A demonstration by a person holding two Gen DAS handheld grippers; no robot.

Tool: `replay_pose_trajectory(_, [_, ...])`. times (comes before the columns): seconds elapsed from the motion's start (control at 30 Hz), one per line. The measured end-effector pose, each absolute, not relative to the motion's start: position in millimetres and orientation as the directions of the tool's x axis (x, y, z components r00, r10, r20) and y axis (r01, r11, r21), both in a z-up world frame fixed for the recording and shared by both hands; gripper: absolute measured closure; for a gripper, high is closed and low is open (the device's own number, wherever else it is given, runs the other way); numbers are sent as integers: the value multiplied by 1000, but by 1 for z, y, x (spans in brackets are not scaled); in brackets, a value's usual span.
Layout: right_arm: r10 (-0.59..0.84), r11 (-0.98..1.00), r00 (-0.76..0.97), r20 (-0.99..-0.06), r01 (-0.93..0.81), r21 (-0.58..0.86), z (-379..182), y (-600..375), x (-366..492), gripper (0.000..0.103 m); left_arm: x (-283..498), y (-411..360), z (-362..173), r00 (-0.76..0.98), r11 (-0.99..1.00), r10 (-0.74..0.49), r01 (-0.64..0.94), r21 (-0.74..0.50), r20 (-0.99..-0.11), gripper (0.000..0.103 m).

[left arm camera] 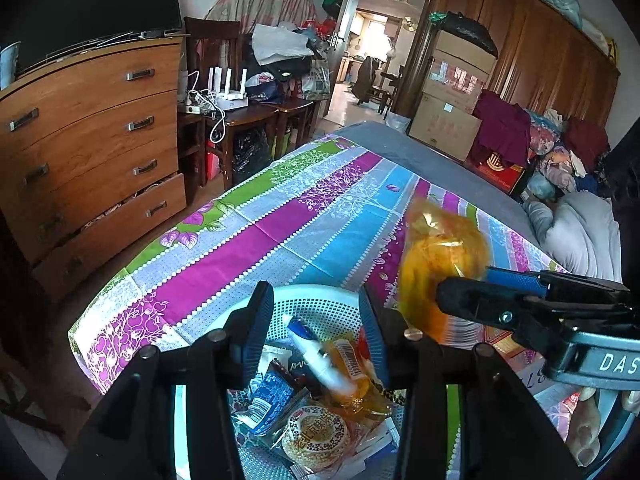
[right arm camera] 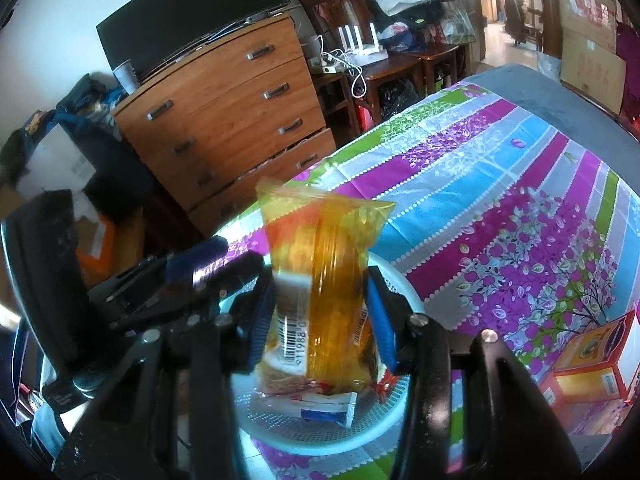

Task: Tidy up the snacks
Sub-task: 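Open both tools to drop the two packets into the basket, then move both open tools back toward the snacks on the bed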

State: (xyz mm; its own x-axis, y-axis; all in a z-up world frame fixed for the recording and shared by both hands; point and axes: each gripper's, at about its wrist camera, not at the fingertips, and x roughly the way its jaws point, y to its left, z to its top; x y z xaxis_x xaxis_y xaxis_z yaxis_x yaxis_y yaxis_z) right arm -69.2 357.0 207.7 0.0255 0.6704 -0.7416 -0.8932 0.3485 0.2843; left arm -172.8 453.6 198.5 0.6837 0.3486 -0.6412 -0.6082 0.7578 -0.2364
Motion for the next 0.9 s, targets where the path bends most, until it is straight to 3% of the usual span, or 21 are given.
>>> replay_pose_trajectory(0.3, [668, 338, 17, -744, -898, 283, 206, 358, -74, 57, -174, 456, 194, 676, 750, 347, -616, -240, -650, 58])
replay_pose_trajectory(0.4, [677, 340, 29, -735, -899, 278, 209, 356, -74, 39, -175, 458, 193, 673, 743, 352, -624, -244, -650, 49])
replay_pose_trajectory(0.43, [682, 342, 35, -731, -898, 277, 210, 354, -73, 38, -176, 458, 194, 673, 740, 356, -627, -244, -648, 49])
replay_pose_trajectory(0.67, [694, 361, 31, -719, -880, 310, 203, 332, -67, 38, -187, 461, 194, 676, 727, 364, -636, -258, -641, 49])
replay_pose_trajectory(0.9, [705, 381, 10, -709, -849, 367, 165, 226, -106, 37, -205, 433, 198, 704, 750, 351, -607, -265, -617, 49])
